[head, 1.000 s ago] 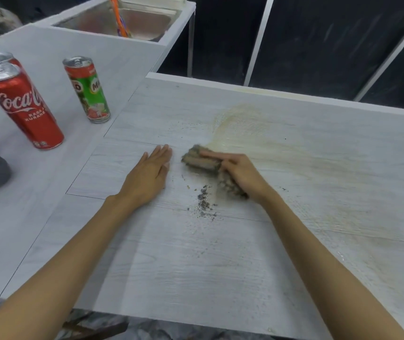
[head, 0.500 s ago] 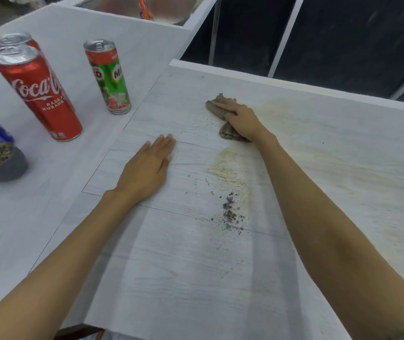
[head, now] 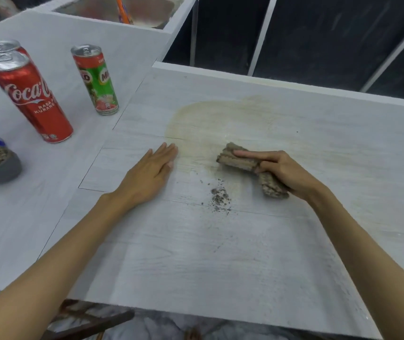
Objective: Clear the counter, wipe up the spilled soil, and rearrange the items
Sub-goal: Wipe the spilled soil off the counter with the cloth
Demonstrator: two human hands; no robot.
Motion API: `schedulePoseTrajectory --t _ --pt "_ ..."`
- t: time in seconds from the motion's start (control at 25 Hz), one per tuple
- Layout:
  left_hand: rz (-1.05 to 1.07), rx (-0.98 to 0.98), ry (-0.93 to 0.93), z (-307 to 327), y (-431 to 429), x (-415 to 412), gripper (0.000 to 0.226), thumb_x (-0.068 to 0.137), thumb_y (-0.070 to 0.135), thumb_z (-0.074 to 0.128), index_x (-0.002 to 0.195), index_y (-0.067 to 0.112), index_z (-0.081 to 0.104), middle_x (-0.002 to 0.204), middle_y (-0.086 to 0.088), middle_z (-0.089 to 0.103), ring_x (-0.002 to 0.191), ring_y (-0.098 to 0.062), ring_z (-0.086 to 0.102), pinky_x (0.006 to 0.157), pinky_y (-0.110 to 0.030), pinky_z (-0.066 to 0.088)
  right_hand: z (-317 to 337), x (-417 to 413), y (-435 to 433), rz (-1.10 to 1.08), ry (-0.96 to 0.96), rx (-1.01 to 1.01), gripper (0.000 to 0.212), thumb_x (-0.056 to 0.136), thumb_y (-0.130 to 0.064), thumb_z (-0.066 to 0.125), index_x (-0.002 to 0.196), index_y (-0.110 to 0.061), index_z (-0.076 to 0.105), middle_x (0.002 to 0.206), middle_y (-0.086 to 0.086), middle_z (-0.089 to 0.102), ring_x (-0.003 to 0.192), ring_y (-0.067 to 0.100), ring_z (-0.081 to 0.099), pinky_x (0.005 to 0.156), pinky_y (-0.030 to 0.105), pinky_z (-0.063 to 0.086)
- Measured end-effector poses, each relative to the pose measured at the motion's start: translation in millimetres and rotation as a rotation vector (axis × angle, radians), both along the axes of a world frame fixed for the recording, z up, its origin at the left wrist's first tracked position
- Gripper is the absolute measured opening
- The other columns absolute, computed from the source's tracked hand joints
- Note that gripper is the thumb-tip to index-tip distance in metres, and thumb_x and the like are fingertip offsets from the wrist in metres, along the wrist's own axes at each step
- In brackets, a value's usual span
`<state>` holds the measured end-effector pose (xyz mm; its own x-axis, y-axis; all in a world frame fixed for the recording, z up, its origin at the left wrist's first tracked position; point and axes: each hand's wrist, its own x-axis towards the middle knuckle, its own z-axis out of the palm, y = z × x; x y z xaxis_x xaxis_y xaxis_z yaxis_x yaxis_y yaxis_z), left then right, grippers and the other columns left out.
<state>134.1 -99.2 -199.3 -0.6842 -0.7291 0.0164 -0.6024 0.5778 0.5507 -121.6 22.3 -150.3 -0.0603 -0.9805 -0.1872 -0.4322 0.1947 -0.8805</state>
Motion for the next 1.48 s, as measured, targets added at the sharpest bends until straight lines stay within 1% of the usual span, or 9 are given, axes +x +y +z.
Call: schedulePoseTrajectory --t 0.28,0.4,0.6,0.72,0.92,1.04,1.2,1.4,1.48 --pt "-0.043 -0.085 -0.036 -5.9 6.0 1.2 0.047 0.100 0.025 0.021 0.146 0.017 0.019 0.156 0.004 0.015 0.145 -0.005 0.008 0.118 -0.022 0.000 -32.9 82.2 43.0 -0.455 0.405 -0.064 0.050 0.096 -0.016 0.025 0.146 -0.016 0.029 0.158 0.002 0.011 0.148 0.017 0.004 0.119 0.029 0.001" --pt "-0.057 -0.094 -0.029 -7.8 3.0 1.7 0.046 0.100 0.023 0.021 0.146 0.017 0.020 0.156 0.004 0.016 0.145 -0.006 0.009 0.119 -0.024 0.002 -39.0 145.3 20.8 -0.595 0.346 -0.043 0.065 0.084 -0.025 0.020 0.148 -0.011 0.023 0.159 0.011 0.002 0.147 0.024 -0.005 0.117 0.031 -0.009" --pt "-0.064 -0.080 -0.001 -6.1 2.1 3.5 0.045 0.100 0.021 0.022 0.146 0.017 0.022 0.156 0.005 0.018 0.144 -0.006 0.011 0.118 -0.023 0.003 -14.0 132.2 16.3 -0.569 0.072 0.048 0.074 0.090 -0.027 0.055 0.149 -0.023 0.011 0.158 0.006 -0.015 0.145 0.024 -0.019 0.118 0.046 -0.001" --pt "-0.058 -0.086 0.016 -6.9 1.7 3.2 0.045 0.100 0.021 0.022 0.145 0.017 0.023 0.155 0.005 0.019 0.144 -0.005 0.012 0.117 -0.021 0.003 -18.7 107.6 37.7 -0.340 0.453 0.078 0.099 0.079 -0.048 0.064 0.150 -0.025 -0.001 0.157 0.003 -0.022 0.143 0.024 -0.024 0.117 0.044 -0.007" --pt "-0.048 -0.108 0.025 -8.9 1.6 2.2 0.045 0.100 0.022 0.022 0.145 0.016 0.024 0.155 0.004 0.021 0.144 -0.006 0.013 0.117 -0.022 0.004 -37.8 99.4 13.2 -0.217 0.582 -0.030 0.097 0.074 -0.061 0.061 0.150 -0.027 0.010 0.160 -0.005 -0.002 0.147 0.018 -0.007 0.120 0.038 -0.003" --pt "-0.047 -0.120 0.022 -9.1 1.6 2.4 0.045 0.100 0.023 0.022 0.145 0.016 0.025 0.155 0.004 0.022 0.144 -0.006 0.014 0.117 -0.022 0.004 -43.7 101.2 0.7 -0.385 0.526 -0.086 0.082 0.076 -0.059 0.061 0.145 -0.028 0.029 0.155 -0.005 0.026 0.145 0.016 0.016 0.117 0.037 0.017" --pt "-0.045 -0.136 0.019 -10.1 2.4 1.3 0.045 0.100 0.023 0.023 0.145 0.016 0.025 0.154 0.003 0.023 0.144 -0.006 0.014 0.116 -0.021 0.004 -35.4 106.4 -14.6 -0.633 0.657 -0.183 0.058 0.080 -0.055 0.061 0.129 -0.027 0.047 0.119 0.000 0.063 0.109 0.022 0.060 0.078 0.032 0.048" --pt "-0.039 -0.137 0.022 -9.8 2.0 1.3 0.045 0.100 0.022 0.023 0.144 0.015 0.026 0.154 0.003 0.024 0.144 -0.007 0.015 0.117 -0.023 0.005 -18.4 83.1 -0.3 -0.366 0.343 0.002 0.101 0.067 -0.048 0.076 0.147 -0.023 0.020 0.154 0.006 0.025 0.141 0.021 0.026 0.112 0.036 0.028" --pt "-0.033 -0.141 0.022 -10.0 1.9 0.7 0.045 0.100 0.022 0.023 0.144 0.015 0.026 0.154 0.003 0.024 0.144 -0.007 0.016 0.117 -0.023 0.006 -24.6 84.3 3.8 -0.402 0.380 -0.057 0.093 0.068 -0.043 0.077 0.144 -0.022 0.027 0.147 0.005 0.036 0.134 0.020 0.036 0.108 0.034 0.033"
